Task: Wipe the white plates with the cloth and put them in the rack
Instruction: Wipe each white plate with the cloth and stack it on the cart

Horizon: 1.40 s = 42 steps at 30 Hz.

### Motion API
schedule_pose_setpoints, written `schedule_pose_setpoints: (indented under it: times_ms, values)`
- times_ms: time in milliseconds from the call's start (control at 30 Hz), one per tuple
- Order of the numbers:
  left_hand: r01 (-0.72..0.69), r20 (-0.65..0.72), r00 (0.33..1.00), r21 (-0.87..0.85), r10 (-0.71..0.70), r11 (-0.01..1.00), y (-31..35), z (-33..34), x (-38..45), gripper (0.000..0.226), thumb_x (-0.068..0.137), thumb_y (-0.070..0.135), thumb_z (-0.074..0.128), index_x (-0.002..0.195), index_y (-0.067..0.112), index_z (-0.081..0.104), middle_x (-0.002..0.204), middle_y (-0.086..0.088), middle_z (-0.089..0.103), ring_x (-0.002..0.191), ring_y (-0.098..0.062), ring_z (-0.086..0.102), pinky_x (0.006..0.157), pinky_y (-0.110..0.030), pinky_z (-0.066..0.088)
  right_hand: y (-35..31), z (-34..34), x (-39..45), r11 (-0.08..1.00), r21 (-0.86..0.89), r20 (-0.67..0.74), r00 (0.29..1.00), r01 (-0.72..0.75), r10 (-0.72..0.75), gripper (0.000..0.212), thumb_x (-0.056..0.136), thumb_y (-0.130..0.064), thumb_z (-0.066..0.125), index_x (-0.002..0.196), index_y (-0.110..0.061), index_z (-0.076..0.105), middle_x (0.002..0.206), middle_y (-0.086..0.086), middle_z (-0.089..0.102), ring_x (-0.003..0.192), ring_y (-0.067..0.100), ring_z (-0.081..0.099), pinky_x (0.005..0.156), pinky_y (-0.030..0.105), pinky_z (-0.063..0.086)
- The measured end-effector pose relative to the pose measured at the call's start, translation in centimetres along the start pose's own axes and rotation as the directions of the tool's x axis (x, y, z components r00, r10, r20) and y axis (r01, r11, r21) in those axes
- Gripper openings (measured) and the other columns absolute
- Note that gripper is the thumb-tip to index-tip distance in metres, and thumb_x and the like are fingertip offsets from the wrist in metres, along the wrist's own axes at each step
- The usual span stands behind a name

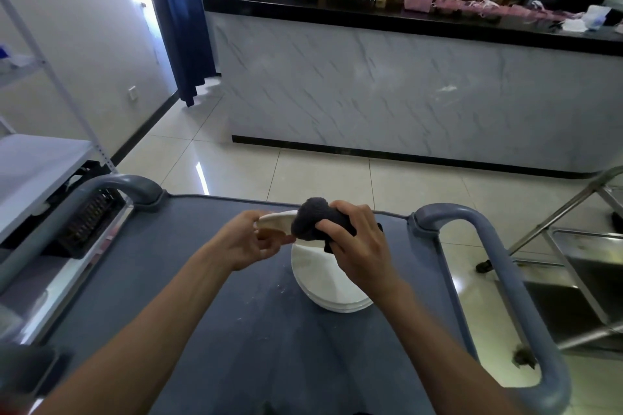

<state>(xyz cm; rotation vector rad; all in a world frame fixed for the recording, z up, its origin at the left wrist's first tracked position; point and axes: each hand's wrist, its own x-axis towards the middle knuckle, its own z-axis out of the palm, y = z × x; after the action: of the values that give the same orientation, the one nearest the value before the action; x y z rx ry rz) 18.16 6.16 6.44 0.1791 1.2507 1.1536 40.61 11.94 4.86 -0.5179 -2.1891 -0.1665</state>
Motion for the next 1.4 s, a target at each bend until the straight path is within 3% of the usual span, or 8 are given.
schedule_pose_setpoints:
  times_ms: [167,333,467,667,833,1000,1200,1400]
  values:
    - [-0.014,0.008,1.000,-0.284,0.017,0.959,0.7,-0.5,0.1,0.031,0.099,-0.002,0.047,0.126,-0.018,0.051,0.125,-0.029,0.063,0.108,-0.036,0.069,0.069,-0.036,0.063,-0.3,0.0,-0.4,0.999,0.044,0.027,0.999,0.022,-0.024,0.058,0.073,0.009,0.077,0.118,-0.022,0.057,0.127,0.008,0.049,0.103,0.032,0.056,0.075,0.040,0.054]
    - [-0.063,0.022,0.997,-0.341,0.075,0.938,0.8,-1.0,-0.6,0.029,0.098,-0.004,0.043,0.122,-0.014,0.056,0.109,-0.024,0.070,0.082,-0.030,0.075,0.066,-0.032,0.063,-1.0,-0.2,-0.6,0.994,0.104,0.075,0.996,0.035,-0.043,0.054,0.077,0.011,0.069,0.120,-0.020,0.057,0.132,0.008,0.045,0.112,0.041,0.058,0.089,0.047,0.051]
    - [-0.097,-0.015,0.995,-0.334,0.098,0.937,0.4,-1.6,-0.5,0.036,0.099,-0.001,0.046,0.135,-0.007,0.049,0.126,-0.025,0.065,0.110,-0.035,0.068,0.072,-0.042,0.063,-1.3,-0.1,-1.3,0.988,0.152,0.148,0.989,-0.011,-0.012,0.047,0.085,0.006,0.061,0.124,-0.021,0.057,0.139,0.007,0.043,0.123,0.041,0.054,0.098,0.048,0.046]
    - [-0.217,-0.055,0.976,-0.278,0.210,0.936,-0.1,-0.8,-0.4,0.027,0.101,0.000,0.048,0.124,0.011,0.055,0.131,-0.020,0.061,0.116,-0.038,0.063,0.076,-0.056,0.060,-2.6,1.0,-2.4,0.887,0.320,0.252,0.933,-0.332,0.258,0.032,0.096,-0.019,0.053,0.127,-0.023,0.059,0.145,0.005,0.047,0.128,0.030,0.050,0.103,0.043,0.046]
    - [-0.311,-0.039,0.950,-0.204,0.310,0.928,-0.3,-0.4,-1.0,0.035,0.100,0.001,0.050,0.132,0.013,0.057,0.125,-0.015,0.066,0.106,-0.035,0.066,0.070,-0.050,0.063,-3.0,1.9,-2.5,0.782,0.359,0.321,0.854,-0.510,0.410,0.040,0.092,-0.007,0.060,0.129,-0.023,0.060,0.147,-0.005,0.043,0.133,0.020,0.044,0.110,0.038,0.041]
    - [-0.372,-0.021,0.928,-0.128,0.372,0.919,-0.7,0.5,-1.5,0.029,0.098,0.004,0.055,0.124,0.016,0.063,0.116,-0.011,0.069,0.098,-0.033,0.067,0.079,-0.055,0.060,-2.8,2.2,-2.6,0.763,0.331,0.296,0.828,-0.556,0.476,0.042,0.094,-0.004,0.060,0.132,-0.019,0.061,0.148,-0.001,0.045,0.134,0.021,0.043,0.111,0.041,0.040]
    - [-0.439,0.024,0.898,0.027,0.439,0.898,-1.3,1.3,-1.9,0.031,0.095,0.007,0.060,0.125,0.013,0.064,0.107,-0.010,0.073,0.085,-0.028,0.071,0.069,-0.047,0.063,-2.8,2.2,-1.7,0.802,0.297,0.281,0.850,-0.518,0.445,0.044,0.093,-0.002,0.056,0.135,-0.015,0.062,0.147,0.004,0.047,0.133,0.023,0.046,0.111,0.044,0.041]
    - [-0.521,0.115,0.853,0.237,0.509,0.820,-1.1,2.1,-2.6,0.024,0.095,0.005,0.062,0.117,0.011,0.069,0.103,-0.013,0.075,0.085,-0.031,0.072,0.068,-0.045,0.063,-3.1,2.2,-0.6,0.734,0.359,0.220,0.817,-0.576,0.533,0.043,0.097,0.000,0.054,0.137,-0.014,0.061,0.147,0.001,0.048,0.135,0.017,0.045,0.114,0.032,0.038]
